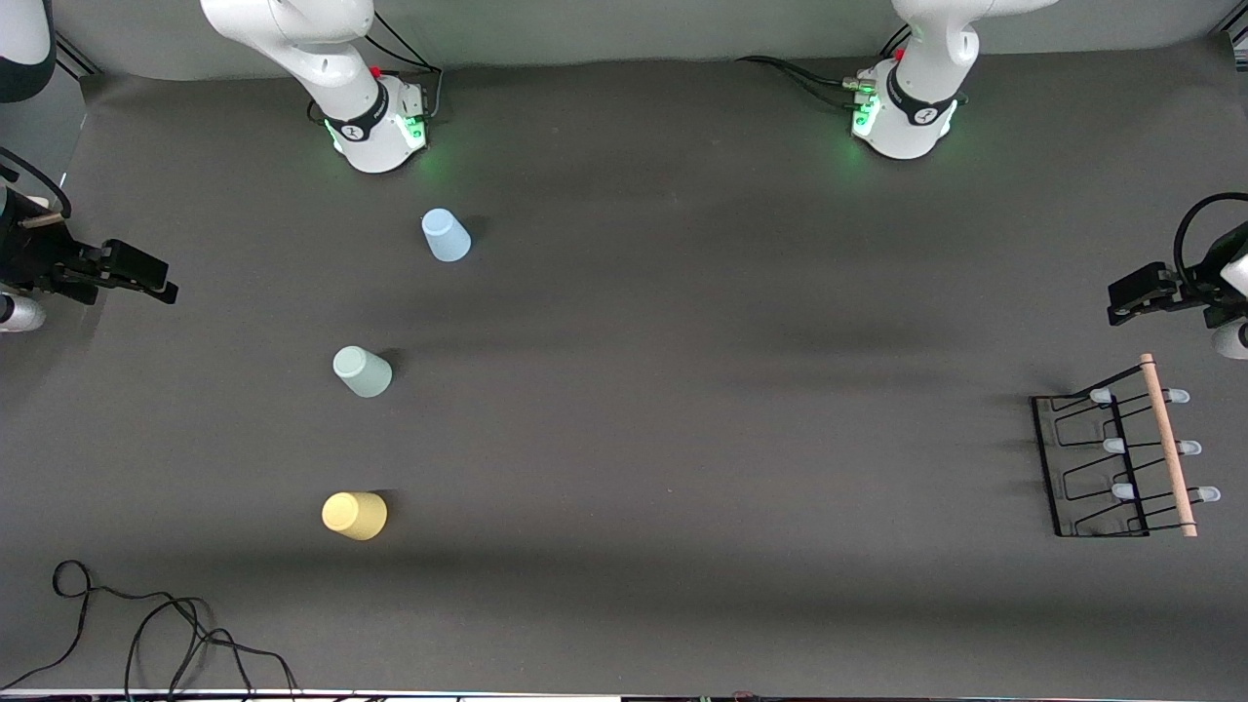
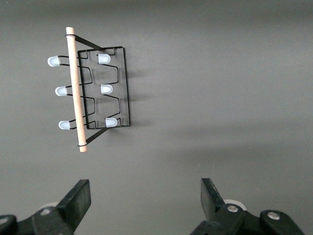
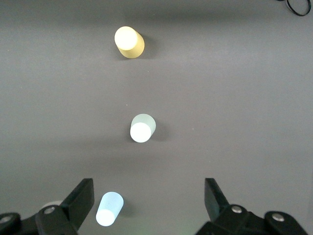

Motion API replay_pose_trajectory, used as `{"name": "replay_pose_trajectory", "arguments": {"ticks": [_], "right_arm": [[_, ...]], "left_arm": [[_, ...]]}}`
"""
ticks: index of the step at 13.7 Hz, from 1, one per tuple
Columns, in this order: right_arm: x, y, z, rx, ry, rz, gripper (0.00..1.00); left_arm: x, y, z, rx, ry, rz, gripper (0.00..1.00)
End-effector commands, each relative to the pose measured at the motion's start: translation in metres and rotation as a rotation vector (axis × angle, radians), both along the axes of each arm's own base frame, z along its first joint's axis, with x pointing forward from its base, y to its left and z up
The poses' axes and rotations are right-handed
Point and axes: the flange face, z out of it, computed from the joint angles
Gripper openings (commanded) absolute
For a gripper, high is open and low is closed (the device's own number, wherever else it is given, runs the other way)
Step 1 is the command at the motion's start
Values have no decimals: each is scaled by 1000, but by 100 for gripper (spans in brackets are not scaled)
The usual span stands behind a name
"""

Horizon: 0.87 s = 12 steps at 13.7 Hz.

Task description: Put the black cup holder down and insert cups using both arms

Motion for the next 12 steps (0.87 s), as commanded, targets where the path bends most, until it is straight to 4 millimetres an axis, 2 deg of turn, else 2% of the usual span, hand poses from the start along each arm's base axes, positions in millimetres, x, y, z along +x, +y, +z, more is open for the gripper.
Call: {"name": "replay_pose_trajectory", "arguments": {"ticks": [1, 8, 10, 12], "right_arm": [[-4, 3, 8, 18, -11, -20, 100], [-4, 6, 7, 16, -10, -15, 100], [-4, 6, 7, 15, -11, -15, 100], [-4, 6, 7, 15, -13, -15, 100]], "left_arm": [[3, 2, 4, -3, -7, -10, 100], [6, 14, -1, -3, -5, -30, 100], [6, 38, -7, -4, 4, -31, 100], [14, 62, -26, -9, 6, -24, 100]]}}
